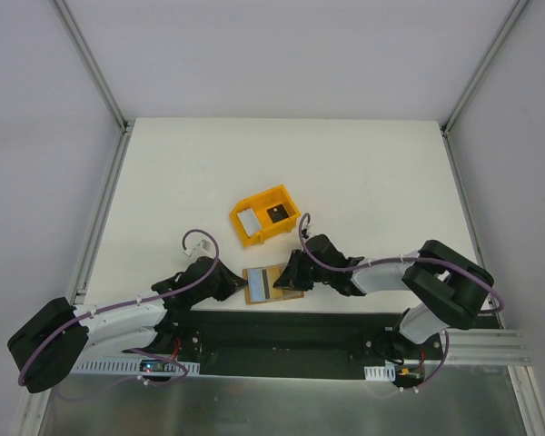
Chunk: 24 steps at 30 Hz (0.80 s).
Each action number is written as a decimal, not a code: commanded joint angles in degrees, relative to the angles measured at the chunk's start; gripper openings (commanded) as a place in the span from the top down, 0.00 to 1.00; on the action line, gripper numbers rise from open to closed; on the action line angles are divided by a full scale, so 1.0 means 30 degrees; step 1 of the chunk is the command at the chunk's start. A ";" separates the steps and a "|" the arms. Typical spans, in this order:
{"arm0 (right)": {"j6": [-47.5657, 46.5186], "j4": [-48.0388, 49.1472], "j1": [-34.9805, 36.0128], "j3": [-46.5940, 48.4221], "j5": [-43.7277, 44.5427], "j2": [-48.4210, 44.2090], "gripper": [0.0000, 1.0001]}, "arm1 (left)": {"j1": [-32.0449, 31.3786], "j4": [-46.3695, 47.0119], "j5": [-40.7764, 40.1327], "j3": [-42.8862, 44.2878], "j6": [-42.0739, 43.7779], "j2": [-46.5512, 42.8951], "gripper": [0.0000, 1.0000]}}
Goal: Put the credit cards into the card holder
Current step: Insert the credit card into the card holder.
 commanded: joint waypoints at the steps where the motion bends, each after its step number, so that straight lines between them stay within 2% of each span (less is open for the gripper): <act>1: -0.1961 -0.4858 0.0340 0.0314 0.1643 -0.1094 0.83 | -0.0051 -0.0930 -0.0812 -0.0352 -0.0211 -0.0005 1.00; 4: -0.3456 -0.7381 0.0369 0.1162 0.2875 -0.2151 0.72 | -0.0080 -0.0902 -0.0754 -0.0352 0.0081 -0.0123 1.00; 6: -0.4015 -0.8090 0.0369 0.1545 0.3171 -0.2299 0.69 | -0.0080 -0.0901 -0.0753 -0.0323 0.0258 -0.0093 1.00; 14: -0.3988 -0.6629 0.0340 0.1750 0.1796 -0.1305 0.68 | -0.0051 -0.0930 -0.0665 -0.0147 0.0522 0.0053 1.00; 18: -0.4133 -0.6334 0.0340 0.1984 0.1590 -0.0981 0.70 | -0.0080 -0.0843 -0.0578 -0.0147 0.0580 0.0199 1.00; 21: -0.4455 -0.6305 0.0369 0.2248 0.1532 -0.0806 0.79 | -0.0051 -0.0755 -0.0519 -0.0118 0.0580 0.0258 1.00; 24: -0.4632 -0.6305 0.0340 0.2599 0.1181 -0.0513 0.84 | -0.0051 -0.0667 -0.0431 -0.0118 0.0580 0.0404 1.00</act>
